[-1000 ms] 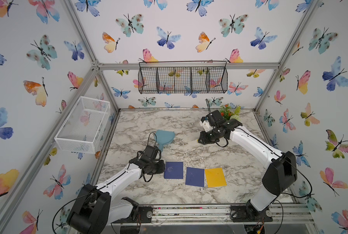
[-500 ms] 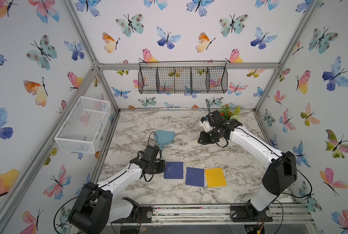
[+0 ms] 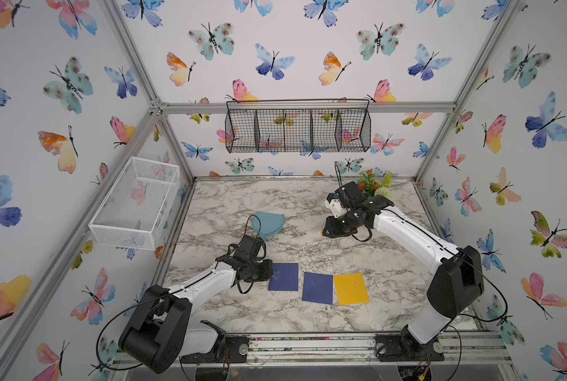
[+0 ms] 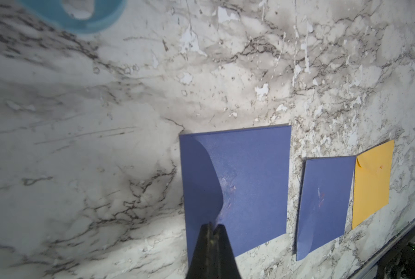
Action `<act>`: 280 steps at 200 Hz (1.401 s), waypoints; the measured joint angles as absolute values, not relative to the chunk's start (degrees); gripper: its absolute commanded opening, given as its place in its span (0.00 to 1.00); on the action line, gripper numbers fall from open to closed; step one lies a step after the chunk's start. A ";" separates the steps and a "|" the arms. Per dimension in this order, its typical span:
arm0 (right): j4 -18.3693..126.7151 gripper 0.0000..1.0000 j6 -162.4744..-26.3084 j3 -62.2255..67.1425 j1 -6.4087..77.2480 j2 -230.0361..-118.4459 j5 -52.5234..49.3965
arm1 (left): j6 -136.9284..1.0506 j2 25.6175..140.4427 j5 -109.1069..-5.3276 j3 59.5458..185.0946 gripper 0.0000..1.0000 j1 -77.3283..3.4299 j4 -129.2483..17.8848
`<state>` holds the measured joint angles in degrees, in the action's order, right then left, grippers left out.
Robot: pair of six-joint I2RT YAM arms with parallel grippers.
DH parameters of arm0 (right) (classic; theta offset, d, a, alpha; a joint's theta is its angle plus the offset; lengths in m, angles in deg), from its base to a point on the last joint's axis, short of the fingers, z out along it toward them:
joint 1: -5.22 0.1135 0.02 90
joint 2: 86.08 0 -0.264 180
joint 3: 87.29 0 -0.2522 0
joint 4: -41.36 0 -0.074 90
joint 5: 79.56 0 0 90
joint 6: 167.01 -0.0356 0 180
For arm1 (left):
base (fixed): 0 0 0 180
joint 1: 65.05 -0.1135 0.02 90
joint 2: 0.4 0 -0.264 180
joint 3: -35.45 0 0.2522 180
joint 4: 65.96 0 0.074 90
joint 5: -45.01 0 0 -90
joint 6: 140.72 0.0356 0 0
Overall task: Seal the envelope with a glue stick
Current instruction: Seal the envelope at the center of the board.
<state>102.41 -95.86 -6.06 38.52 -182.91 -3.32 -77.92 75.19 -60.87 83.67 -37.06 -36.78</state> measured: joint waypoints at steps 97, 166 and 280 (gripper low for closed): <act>102.41 0.02 -95.84 -5.43 38.52 -182.91 -3.52 | -78.64 79.04 -60.89 84.26 0.12 -34.72 -38.99; 102.43 0.02 -95.84 -5.04 38.52 -182.91 -3.54 | -78.93 81.47 -60.87 83.56 0.24 -34.66 -41.41; 102.48 0.02 -95.84 -5.04 38.52 -182.91 -3.76 | -78.44 81.53 -58.57 84.20 0.19 -34.55 -40.47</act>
